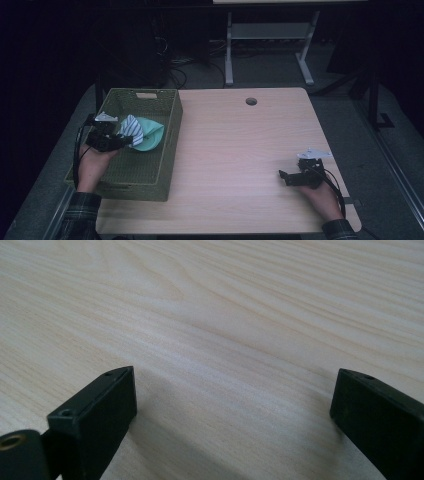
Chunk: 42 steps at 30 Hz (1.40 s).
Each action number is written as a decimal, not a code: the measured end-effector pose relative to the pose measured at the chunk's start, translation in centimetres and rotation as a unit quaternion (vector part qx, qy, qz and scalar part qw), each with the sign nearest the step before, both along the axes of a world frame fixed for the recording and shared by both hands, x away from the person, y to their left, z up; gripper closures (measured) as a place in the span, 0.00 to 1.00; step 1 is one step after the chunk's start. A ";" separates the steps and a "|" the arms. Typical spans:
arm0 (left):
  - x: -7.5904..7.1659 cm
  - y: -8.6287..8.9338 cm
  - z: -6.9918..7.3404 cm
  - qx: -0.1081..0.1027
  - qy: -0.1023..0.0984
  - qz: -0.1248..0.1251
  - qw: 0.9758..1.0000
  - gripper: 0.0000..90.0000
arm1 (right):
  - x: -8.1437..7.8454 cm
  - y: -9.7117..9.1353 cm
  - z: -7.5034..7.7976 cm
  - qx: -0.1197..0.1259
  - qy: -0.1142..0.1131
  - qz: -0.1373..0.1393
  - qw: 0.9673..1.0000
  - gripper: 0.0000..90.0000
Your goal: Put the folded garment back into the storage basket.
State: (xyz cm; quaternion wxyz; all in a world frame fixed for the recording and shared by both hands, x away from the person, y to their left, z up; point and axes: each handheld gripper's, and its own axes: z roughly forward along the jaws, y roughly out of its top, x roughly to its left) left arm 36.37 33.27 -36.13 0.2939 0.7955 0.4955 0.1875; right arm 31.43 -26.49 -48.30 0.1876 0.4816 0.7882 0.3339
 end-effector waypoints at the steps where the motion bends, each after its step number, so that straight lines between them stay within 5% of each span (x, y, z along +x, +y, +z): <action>1: 0.1 0.0 -0.3 0.000 0.002 0.001 1.000 0.80 | 0.0 0.0 0.0 0.000 0.000 0.000 1.000 0.05; 12: 0.6 -0.3 -2.7 0.015 0.034 0.001 0.999 0.80 | 0.0 0.0 0.0 0.000 0.000 0.000 1.000 0.05; 19: 0.9 -1.1 -3.9 0.053 0.065 -0.005 0.996 0.79 | 0.0 0.0 0.0 0.000 0.000 0.000 1.000 0.05; 23: 1.1 -0.9 -4.1 0.048 0.072 -0.001 0.996 0.77 | 0.0 0.0 0.0 0.000 0.000 -0.001 1.000 0.05; 25: 1.2 -0.8 -4.3 0.049 0.081 -0.002 0.995 0.71 | 0.0 0.0 0.0 0.000 0.001 0.000 1.000 0.05; 34: 1.3 -0.6 -4.1 0.042 0.058 0.012 0.997 0.29 | 0.0 0.0 0.0 0.002 0.001 -0.002 1.000 0.05; 42: 1.4 -0.6 -4.0 0.038 0.050 0.008 0.998 0.17 | 0.0 0.0 0.0 0.000 0.001 0.000 1.000 0.05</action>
